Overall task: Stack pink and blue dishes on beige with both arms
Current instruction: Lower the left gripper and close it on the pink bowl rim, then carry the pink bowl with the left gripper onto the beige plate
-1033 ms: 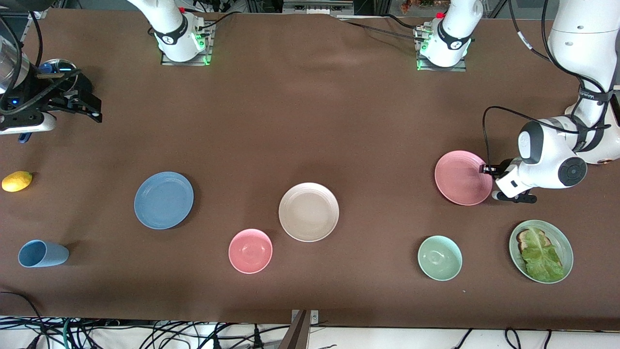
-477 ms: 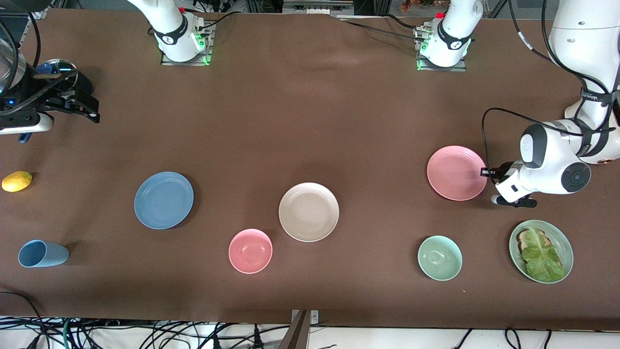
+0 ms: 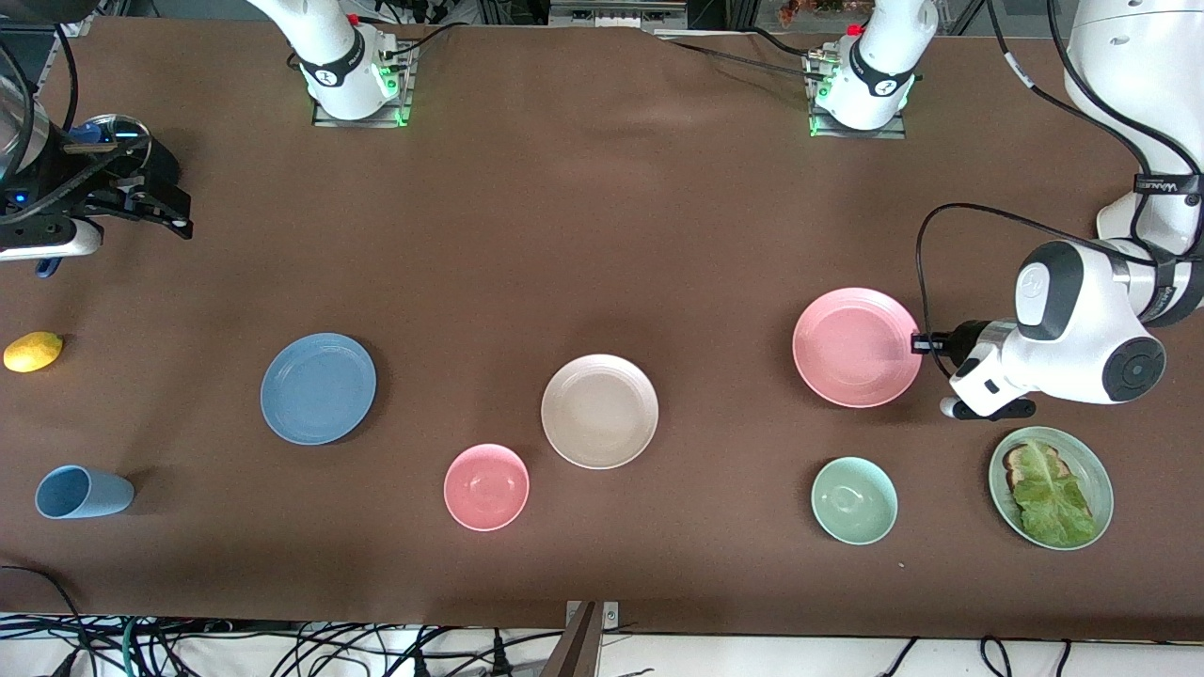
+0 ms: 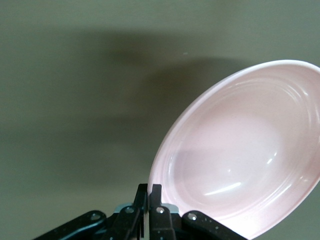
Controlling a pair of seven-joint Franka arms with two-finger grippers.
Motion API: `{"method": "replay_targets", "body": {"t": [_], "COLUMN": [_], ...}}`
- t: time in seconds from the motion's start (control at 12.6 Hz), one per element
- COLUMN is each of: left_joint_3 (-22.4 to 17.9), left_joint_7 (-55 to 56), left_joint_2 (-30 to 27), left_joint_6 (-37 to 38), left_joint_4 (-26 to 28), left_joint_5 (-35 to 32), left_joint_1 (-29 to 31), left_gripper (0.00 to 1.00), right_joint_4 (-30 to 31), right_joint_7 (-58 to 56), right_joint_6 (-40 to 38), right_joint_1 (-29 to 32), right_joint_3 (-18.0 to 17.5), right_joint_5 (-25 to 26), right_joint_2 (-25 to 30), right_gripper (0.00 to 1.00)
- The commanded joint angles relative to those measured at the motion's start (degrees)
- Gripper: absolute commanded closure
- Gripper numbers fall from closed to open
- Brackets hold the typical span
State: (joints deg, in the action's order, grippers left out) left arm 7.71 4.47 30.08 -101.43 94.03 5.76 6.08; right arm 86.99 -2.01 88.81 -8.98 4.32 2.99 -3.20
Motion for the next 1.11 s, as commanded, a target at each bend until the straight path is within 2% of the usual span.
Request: {"method": "replay_targets", "body": {"t": [0.0,0.08,0.24,0.4,0.48,0.87,1.03], "left_joint_3": [5.5,7.2,7.5,7.5,7.5,7.4,7.2], "left_joint_7": [11.3,14.3,18.4,23.5,26.5,37.0,40.9], "left_joint_2": [0.9,1.4,3.3,7.7,9.7,14.6,16.3], "left_joint_6": [1.3,0.9,0.7,-0.9,-3.4,-21.2,-26.3], "left_joint_4": [-4.5,-5.6,-8.4,-13.9,-15.5,-15.8,-15.8], "left_joint_5": [3.1,5.2,7.9,8.6,8.5,8.4,8.3], "left_joint_1": [-0.1,-0.9,-5.2,-9.0,-11.1,-19.3,-22.9], "left_gripper": [1.0,1.0,1.0,1.0,1.0,1.0,1.0], "right_joint_4": [-0.1,-0.1,-0.1,-0.1,-0.2,-0.2,-0.2], "right_joint_7": [0.4,0.5,0.0,0.5,0.7,0.7,0.8], "right_joint_6": [0.2,0.2,0.1,0.1,0.2,0.3,0.8], "right_joint_1": [0.2,0.2,0.3,0.9,0.9,1.3,1.2], "right_joint_3": [-0.2,-0.2,-0.2,0.2,0.2,0.2,0.2], "right_joint_5": [0.4,0.5,0.9,0.4,0.4,1.0,0.9], "right_joint_2": [0.5,0.5,-0.1,-0.1,-0.1,-0.1,-0.3], "right_gripper": [0.0,0.0,0.0,0.0,0.0,0.0,0.0]}}
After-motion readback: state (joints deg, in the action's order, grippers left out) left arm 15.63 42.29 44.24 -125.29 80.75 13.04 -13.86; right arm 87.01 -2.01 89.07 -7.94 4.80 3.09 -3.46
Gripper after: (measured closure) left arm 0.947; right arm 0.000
